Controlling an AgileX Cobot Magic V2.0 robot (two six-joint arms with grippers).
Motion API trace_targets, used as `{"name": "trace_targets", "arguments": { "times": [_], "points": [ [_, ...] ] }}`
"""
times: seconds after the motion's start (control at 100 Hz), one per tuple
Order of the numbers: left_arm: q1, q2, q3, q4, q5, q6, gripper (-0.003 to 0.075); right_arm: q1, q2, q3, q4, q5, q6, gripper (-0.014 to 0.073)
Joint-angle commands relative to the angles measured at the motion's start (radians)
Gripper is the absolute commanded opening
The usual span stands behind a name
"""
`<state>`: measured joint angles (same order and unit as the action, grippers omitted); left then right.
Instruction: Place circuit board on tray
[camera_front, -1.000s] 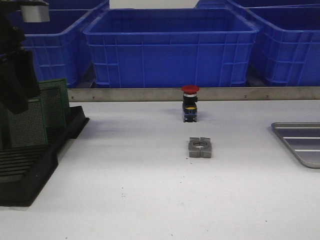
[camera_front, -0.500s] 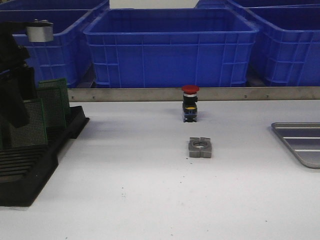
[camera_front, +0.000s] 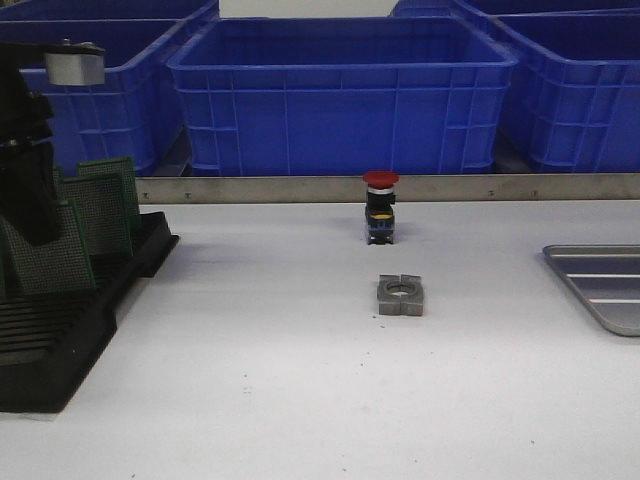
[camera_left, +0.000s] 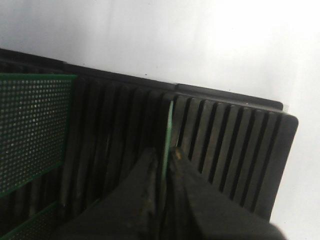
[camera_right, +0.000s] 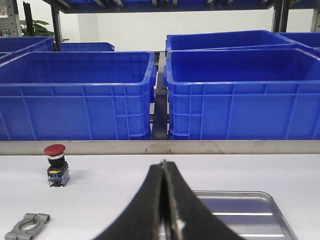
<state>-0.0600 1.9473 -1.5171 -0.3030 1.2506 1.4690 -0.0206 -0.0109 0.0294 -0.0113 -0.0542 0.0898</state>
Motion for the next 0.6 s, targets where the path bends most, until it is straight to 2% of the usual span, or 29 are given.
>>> {"name": "trace_targets", "arguments": {
  "times": [0.0, 0.4, 0.59],
  "points": [
    [-0.006, -0.055, -0.030, -0.034, 0.022, -0.023, -0.0018, -0.008, -0.016, 0.004, -0.009, -0.085, -0.004, -0.0068],
    [-0.006, -0.090, -0.095, -0.034, 0.022, -0.023, -0.0018, -0.008, -0.016, 0.004, -0.009, -0.085, -0.004, -0.0068],
    [-0.006, -0.140, -0.095, -0.116, 0.022, -0.024, -0.0006, -0.008, -0.016, 0.004, -0.009, -0.085, -0.004, -0.0068]
  ]
}}
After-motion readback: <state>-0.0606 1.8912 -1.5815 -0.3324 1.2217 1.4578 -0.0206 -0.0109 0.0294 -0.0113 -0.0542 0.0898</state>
